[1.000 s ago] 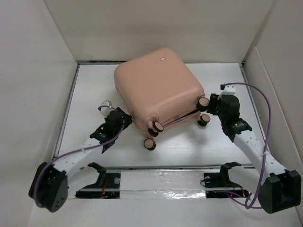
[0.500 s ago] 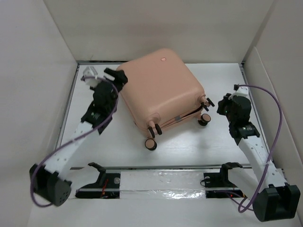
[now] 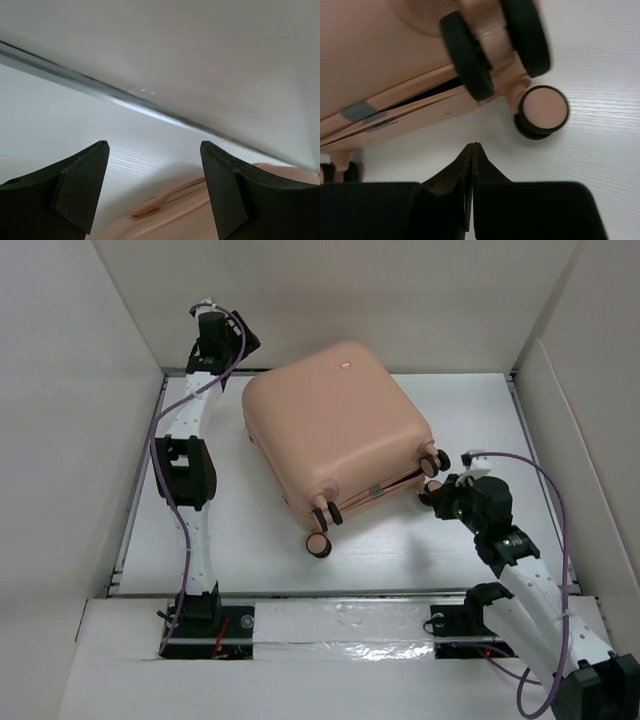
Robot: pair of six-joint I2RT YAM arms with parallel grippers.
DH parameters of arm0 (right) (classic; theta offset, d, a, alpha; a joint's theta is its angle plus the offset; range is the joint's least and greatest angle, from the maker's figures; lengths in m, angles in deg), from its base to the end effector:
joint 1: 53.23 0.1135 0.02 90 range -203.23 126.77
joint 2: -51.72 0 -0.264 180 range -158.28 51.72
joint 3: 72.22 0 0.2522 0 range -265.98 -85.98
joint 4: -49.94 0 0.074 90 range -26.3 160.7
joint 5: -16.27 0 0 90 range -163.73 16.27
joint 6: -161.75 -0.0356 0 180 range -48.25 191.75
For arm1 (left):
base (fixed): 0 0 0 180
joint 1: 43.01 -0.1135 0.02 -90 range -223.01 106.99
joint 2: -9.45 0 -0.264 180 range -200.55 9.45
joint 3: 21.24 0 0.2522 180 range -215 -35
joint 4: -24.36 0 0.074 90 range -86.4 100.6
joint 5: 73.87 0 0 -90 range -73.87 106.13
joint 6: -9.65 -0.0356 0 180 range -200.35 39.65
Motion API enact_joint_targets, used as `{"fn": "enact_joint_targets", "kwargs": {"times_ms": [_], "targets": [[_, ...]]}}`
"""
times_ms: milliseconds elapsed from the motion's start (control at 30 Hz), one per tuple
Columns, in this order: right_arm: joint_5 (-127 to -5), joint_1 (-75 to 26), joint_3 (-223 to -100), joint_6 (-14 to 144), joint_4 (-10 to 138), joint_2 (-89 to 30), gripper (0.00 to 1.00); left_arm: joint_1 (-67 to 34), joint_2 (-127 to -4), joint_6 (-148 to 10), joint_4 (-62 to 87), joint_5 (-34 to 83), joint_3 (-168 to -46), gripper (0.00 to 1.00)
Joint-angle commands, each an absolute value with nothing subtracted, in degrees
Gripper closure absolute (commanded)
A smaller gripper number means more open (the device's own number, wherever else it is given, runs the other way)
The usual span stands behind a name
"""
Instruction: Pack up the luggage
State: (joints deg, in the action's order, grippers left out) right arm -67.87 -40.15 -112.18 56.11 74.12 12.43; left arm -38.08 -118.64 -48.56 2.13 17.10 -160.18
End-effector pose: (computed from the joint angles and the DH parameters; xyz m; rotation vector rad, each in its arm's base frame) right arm 0.1630 0.0416 0.2400 -0.0224 2.0037 0.4249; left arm 0.5360 -0.0468 0.3471 -0.4046 1.7481 -0.4772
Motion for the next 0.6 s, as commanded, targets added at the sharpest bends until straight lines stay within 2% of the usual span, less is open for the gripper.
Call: {"fn": "enact_joint_targets", "kwargs": {"times_ms": [0,133,300,400,433,567], "targets": [[-68.19,-35.05,-114.63,55.58,71.09,9.54,0.95,-39.14,-121.06,-52.66,0.13,31.41,-164.38,0.29],[-69.52,-30.74,-119.09,56.98,66.87,1.37,0.95,-38.61,-125.09,-54.51,5.85,38.18,-163.84,0.28],[-77.24,-26.26,-128.33,59.44,65.55,-9.42,0.94,-38.09,-127.48,-53.64,9.98,49.34,-160.26,0.28],[-81.28,-26.25,-133.26,60.75,65.11,-13.39,0.94,-37.56,-121.09,-50.49,20.32,46.65,-144.48,0.31],[-82.16,-26.25,-134.31,61.20,64.85,-16.02,0.94,-37.56,-115.06,-48.47,31.93,45.06,-130.85,0.31],[-83.23,-27.39,-139.76,62.78,64.32,-23.41,0.93,-34.59,-103.24,-38.44,51.89,40.84,-106.23,0.33]]}}
